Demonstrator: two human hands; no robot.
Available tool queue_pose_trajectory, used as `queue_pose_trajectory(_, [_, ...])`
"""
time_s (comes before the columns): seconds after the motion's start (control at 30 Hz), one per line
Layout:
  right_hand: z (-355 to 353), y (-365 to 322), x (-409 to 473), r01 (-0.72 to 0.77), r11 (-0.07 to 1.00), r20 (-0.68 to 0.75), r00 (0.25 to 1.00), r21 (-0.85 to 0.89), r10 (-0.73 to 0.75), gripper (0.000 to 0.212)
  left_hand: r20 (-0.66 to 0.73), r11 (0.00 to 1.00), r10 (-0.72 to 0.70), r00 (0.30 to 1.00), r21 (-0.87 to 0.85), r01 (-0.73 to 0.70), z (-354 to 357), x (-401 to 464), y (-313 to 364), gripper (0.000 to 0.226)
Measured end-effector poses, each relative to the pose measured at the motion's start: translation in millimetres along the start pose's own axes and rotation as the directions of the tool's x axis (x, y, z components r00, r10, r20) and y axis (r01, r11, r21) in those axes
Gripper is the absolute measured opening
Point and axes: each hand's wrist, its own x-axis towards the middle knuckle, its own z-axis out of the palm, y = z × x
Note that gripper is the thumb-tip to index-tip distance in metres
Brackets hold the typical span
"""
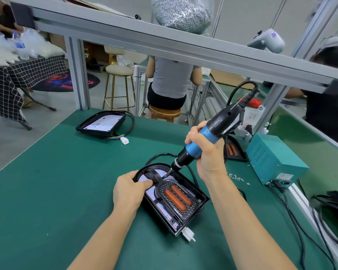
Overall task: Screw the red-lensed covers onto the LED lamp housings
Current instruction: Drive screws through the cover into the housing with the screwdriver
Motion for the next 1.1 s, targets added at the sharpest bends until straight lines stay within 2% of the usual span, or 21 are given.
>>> queue_pose_trajectory(0.33, [-2.3, 0.3, -4.7, -0.054, 0.996, 0.04, 0.998, 0.07, 0.052, 0.033, -0.009, 1.0, -0.004, 1.0, -0.012, 0.004, 0.2, -1.0, -0.2, 0.026])
queue_pose_trajectory(0.57, [-0.3, 1.0, -7.2, 0.0, 1.0, 0.001, 1.0, 0.009, 0.0, 0.028, -0.014, 1.0, -0.005, 1.0, 0.001, 0.005, 0.9, -2.3, 1.3, 0.023])
queue_pose_trajectory(0.83, [2.7, -2.2, -3.8, -0.039, 0.999, 0.122, 0.992, 0.017, 0.037, 0.028, -0.018, 1.0, -0.006, 1.0, 0.013, 0.006, 0.9, -4.1, 2.4, 0.022])
queue_pose_trajectory(0.97, [1.0, -2.6, -5.5, -0.006, 0.999, -0.002, 1.0, 0.047, 0.006, 0.027, -0.004, 1.0, -0.002, 1.0, 0.025, 0.002, -0.7, -3.9, 1.3, 0.019])
queue_pose_trajectory(1.1, [-7.9, -3.9, -10.4, 0.048, 0.995, -0.241, 0.97, 0.091, -0.025, 0.03, -0.004, 0.998, 0.031, 1.0, 0.048, -0.031, -2.2, -2.8, -1.0, 0.017])
